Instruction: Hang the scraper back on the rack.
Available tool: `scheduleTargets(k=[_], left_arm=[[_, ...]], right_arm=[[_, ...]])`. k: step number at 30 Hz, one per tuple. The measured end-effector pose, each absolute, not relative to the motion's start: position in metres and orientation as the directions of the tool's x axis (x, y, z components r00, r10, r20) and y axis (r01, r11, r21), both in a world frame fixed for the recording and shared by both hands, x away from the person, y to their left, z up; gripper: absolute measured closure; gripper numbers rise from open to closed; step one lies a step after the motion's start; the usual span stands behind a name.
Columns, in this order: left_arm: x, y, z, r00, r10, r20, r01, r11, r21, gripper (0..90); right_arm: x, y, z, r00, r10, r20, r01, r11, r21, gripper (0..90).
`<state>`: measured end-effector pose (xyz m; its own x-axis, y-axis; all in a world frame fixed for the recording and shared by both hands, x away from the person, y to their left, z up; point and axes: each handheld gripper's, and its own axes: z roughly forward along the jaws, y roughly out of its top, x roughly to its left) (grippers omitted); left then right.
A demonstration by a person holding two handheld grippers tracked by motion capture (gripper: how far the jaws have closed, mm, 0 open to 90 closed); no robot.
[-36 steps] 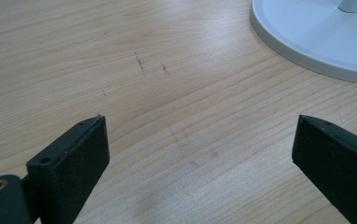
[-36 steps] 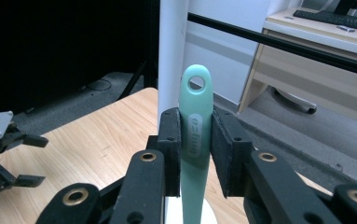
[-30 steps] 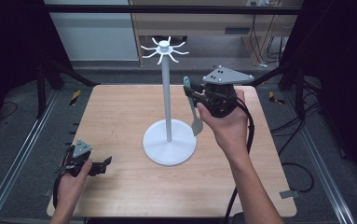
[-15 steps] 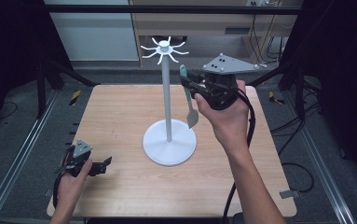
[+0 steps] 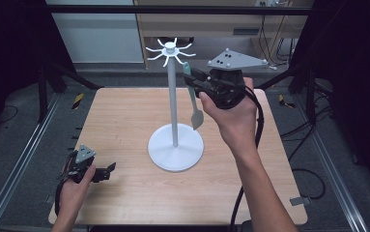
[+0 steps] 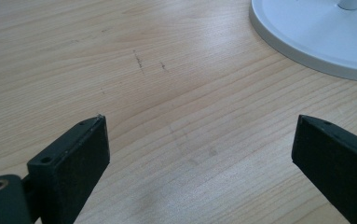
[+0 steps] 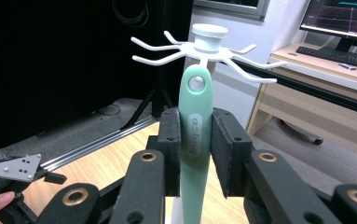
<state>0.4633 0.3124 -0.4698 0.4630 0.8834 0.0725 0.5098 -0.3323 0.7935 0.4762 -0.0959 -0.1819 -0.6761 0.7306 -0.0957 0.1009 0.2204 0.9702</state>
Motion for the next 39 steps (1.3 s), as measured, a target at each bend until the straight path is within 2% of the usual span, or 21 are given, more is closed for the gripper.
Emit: scheduleTargets(k=[24,39], left_arm=[[0.463,0.311,-0.471,0.469,0.880,0.071,0.511,-0.336,0.791,3.9],[0.462,0.312,-0.470,0.468,0.882,0.064,0.512,-0.329,0.794,4.1]], right_arm=[[0.492,-0.085,-0.185,-0.673,0.735,-0.087,0.130,0.233,0.964,74.2],[0.489,-0.084,-0.186,-0.660,0.746,-0.090,0.129,0.231,0.964,73.9]])
